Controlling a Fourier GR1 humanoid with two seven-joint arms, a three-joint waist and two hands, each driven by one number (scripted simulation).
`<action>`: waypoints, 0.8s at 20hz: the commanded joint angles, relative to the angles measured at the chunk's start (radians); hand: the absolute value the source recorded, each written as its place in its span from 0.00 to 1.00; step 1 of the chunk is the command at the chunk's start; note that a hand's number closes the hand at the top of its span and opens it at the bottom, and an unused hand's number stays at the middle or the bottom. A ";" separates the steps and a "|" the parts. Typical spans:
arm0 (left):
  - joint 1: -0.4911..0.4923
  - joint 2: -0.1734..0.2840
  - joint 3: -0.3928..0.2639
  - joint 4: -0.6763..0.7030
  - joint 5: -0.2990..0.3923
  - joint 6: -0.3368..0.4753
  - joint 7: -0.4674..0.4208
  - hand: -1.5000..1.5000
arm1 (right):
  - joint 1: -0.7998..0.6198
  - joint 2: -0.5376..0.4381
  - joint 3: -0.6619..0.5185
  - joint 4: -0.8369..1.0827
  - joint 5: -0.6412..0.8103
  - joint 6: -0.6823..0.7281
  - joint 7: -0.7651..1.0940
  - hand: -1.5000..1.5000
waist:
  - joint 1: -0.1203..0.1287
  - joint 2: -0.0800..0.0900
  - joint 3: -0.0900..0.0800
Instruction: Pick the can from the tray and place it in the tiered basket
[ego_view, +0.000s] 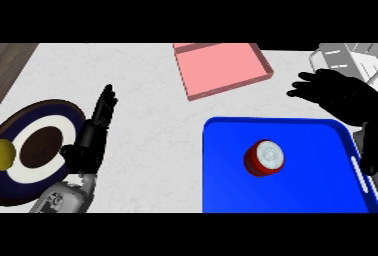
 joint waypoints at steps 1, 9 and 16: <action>-0.018 -0.016 -0.008 -0.003 -0.015 0.019 0.015 0.50 | -0.101 -0.181 -0.073 -0.011 0.083 0.211 0.009 0.00 | -0.002 -0.009 -0.001; -0.012 -0.027 -0.004 0.014 -0.019 0.027 0.014 0.50 | -0.214 -0.288 -0.183 -0.328 0.372 0.288 -0.030 0.00 | -0.018 -0.017 -0.001; -0.035 -0.018 0.007 0.017 -0.013 -0.004 0.036 0.50 | -0.183 -0.179 -0.164 -0.582 0.647 0.262 -0.041 0.00 | -0.008 -0.012 -0.003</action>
